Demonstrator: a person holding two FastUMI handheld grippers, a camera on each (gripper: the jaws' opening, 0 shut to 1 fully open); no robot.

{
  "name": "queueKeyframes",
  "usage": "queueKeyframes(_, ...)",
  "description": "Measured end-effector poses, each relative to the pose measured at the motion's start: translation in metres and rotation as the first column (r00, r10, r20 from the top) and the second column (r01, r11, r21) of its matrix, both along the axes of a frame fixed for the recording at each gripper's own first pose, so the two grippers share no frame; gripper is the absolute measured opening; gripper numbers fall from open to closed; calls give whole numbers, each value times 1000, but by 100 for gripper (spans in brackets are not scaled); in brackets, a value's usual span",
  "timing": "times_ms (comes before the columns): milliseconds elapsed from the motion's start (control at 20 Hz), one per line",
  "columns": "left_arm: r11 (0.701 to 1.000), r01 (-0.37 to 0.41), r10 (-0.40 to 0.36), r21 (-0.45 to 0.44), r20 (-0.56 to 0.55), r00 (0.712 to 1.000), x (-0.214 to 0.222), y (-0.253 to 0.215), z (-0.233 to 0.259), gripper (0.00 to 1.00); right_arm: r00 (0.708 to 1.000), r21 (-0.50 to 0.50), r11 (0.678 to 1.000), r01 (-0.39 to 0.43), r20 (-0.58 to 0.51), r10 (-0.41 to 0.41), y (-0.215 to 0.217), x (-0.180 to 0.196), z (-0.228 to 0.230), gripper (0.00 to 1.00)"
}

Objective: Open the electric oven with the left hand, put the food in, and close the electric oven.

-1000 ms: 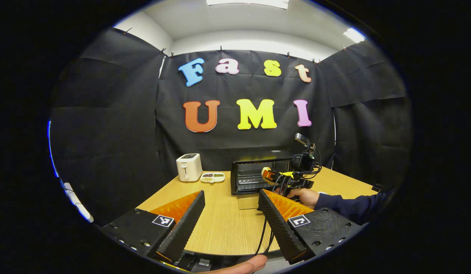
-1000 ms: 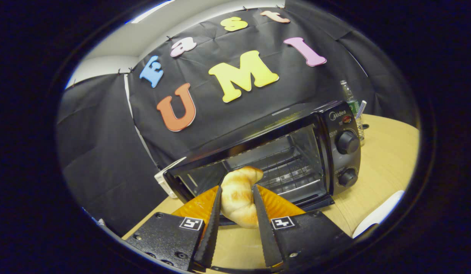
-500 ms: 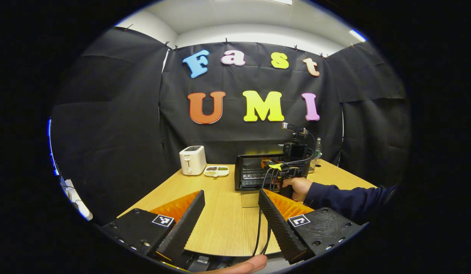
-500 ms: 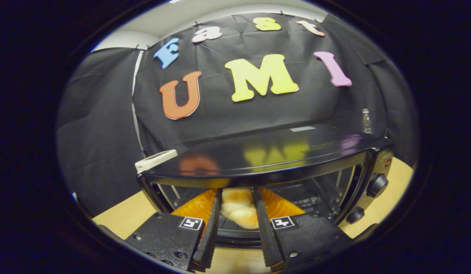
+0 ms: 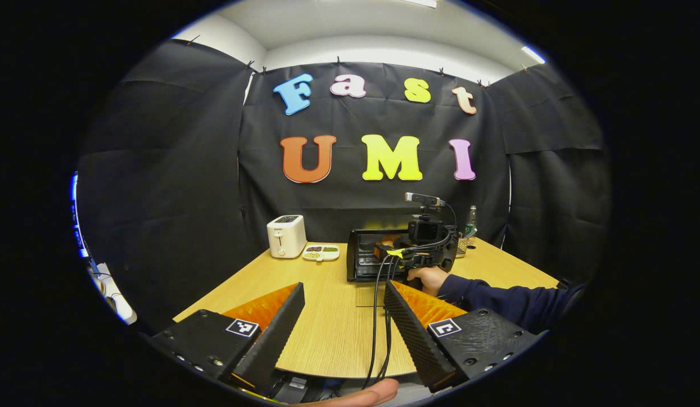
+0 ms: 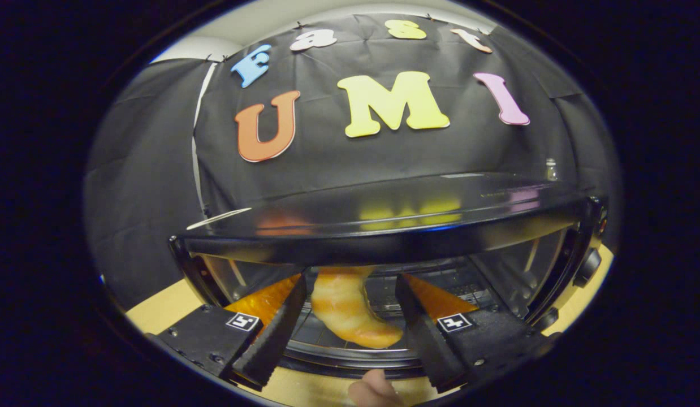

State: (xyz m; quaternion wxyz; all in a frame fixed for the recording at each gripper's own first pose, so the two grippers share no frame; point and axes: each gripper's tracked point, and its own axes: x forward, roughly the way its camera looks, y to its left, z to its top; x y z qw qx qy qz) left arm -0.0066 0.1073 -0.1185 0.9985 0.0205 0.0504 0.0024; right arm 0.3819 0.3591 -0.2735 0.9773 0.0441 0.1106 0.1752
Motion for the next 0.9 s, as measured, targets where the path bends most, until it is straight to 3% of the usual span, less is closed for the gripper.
queueKeyframes(100, 1000, -7, 7, -12, -2, 1000, -1, 0, -1, 93, 1000, -11, 1000, 8, 10, -8, -11, -4, 6, 96)
queueKeyframes(300, 1000, -11, 11, -23, -1, 1000, -4, -5, 0, 93, 1000, 4, 1000, -17, 19, 17, -23, -28, 13, 96)
queueKeyframes(550, 1000, 3, -2, -31, 11, 1000, -11, -16, 3, 93, 996, 28, 998, -60, 61, 58, -50, -86, 29, 96)
queueKeyframes(900, 998, 62, -61, -27, 9, 998, -4, -49, -3, 93, 983, 4, 1000, -24, 180, 23, -124, -180, 89, 96)
